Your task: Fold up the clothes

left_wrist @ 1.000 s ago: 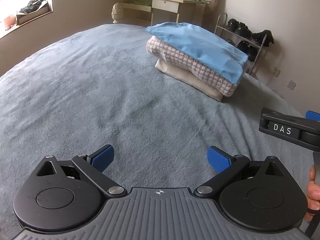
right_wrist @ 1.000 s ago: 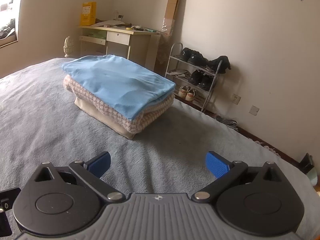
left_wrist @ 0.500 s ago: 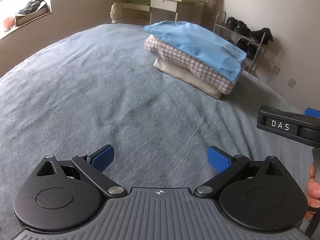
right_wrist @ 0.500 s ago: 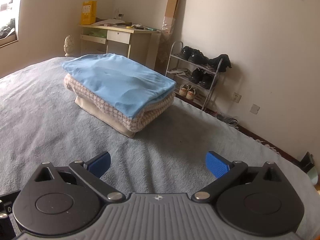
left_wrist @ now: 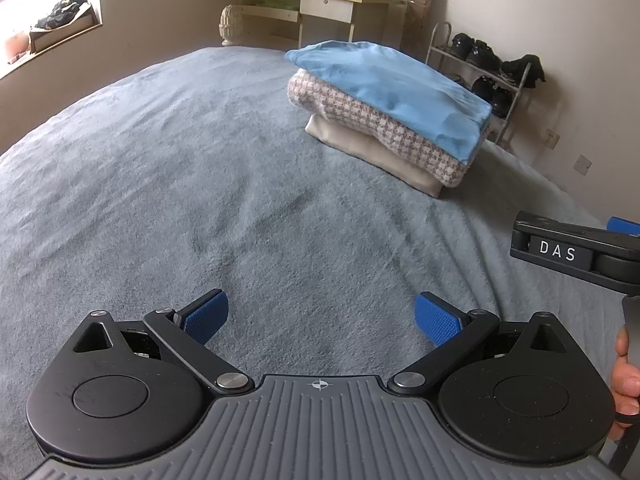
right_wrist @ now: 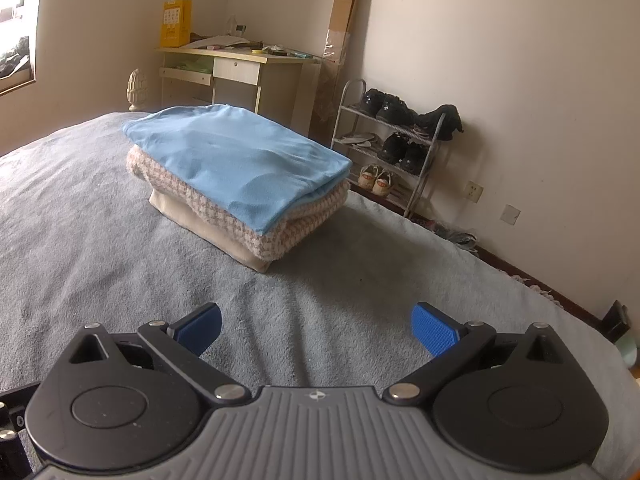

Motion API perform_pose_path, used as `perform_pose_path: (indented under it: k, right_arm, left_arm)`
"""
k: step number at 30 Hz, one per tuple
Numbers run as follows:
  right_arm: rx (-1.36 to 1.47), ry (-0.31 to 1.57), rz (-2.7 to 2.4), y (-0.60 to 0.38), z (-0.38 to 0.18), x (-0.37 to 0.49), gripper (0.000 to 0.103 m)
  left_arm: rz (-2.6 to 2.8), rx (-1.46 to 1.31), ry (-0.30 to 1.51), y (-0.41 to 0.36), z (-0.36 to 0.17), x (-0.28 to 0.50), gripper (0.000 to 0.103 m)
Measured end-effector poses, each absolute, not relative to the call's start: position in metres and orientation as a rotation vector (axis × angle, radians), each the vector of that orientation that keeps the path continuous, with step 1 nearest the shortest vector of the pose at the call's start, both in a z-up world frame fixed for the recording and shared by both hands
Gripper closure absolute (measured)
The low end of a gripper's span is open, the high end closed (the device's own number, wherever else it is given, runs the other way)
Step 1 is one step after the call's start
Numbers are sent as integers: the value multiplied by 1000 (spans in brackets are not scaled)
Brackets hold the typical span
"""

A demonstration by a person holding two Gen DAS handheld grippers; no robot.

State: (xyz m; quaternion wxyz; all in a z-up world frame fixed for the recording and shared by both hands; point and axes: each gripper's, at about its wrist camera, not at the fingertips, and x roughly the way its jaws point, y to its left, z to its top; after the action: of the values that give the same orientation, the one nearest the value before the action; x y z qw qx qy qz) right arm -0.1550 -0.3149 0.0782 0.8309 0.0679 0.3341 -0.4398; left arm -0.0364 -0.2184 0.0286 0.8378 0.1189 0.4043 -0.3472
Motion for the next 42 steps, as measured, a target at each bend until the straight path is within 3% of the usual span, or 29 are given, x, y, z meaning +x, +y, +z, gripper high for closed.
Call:
perform_pose_path:
  k: [42]
  right_arm:
    - [160,721,-909,-316,77,-155,0]
  left_arm:
    - [-722,253,852,-221,30,-39,2]
